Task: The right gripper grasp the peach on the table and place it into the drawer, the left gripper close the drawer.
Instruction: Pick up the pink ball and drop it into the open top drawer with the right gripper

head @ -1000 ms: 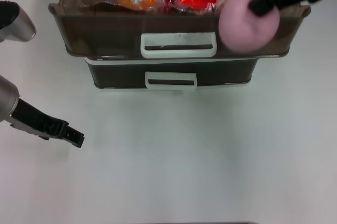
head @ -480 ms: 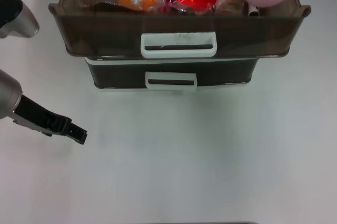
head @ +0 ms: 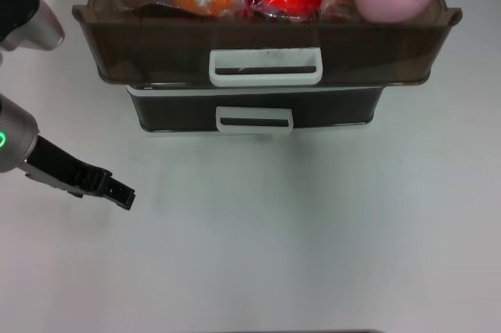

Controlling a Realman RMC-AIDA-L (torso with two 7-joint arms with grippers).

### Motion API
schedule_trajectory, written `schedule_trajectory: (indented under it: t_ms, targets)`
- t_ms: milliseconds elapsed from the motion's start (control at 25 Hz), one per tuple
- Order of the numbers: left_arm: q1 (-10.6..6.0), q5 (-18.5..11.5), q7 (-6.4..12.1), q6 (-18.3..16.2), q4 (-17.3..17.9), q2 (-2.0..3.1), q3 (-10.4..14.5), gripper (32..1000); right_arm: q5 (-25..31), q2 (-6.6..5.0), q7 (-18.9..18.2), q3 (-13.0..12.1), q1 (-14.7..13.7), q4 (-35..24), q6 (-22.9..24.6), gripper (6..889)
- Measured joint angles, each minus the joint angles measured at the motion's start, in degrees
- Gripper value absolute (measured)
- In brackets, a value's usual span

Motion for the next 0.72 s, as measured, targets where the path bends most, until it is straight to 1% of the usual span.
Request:
schedule_trajectory:
  t_ms: [120, 280, 360, 560, 720]
  targets:
    - [-0.04, -0.08, 0.00, -0.07, -0.11, 0.00, 0.08, 846, -3.13, 1.87, -1.28, 0.10, 1.00, 0.99, -0.04, 39]
    - [-0.13, -0.11, 0.00, -0.16, -0.47, -0.04, 0.13, 846, -6.14, 3.16, -1.76, 0.16, 1.59, 1.10, -0.10, 40]
    - [-0.21, -0.11, 0.02, -0.22, -0.62, -0.05, 0.15, 846, -7.28, 3.44, -1.80, 0.16, 1.68, 0.98, -0.11, 40]
    - [-0.21, -0.10, 0.07, -0.24, -0.68, -0.07, 0.05, 846, -8.19, 3.53, -2.18, 0.26, 1.70, 0.84, -0.17, 40]
    - [-0.21, -0.10, 0.08, -0.32, -0.70, -0.08, 0.14, 846, -8.45, 3.53, -2.20, 1.55, 1.72, 0.03, -0.24, 41]
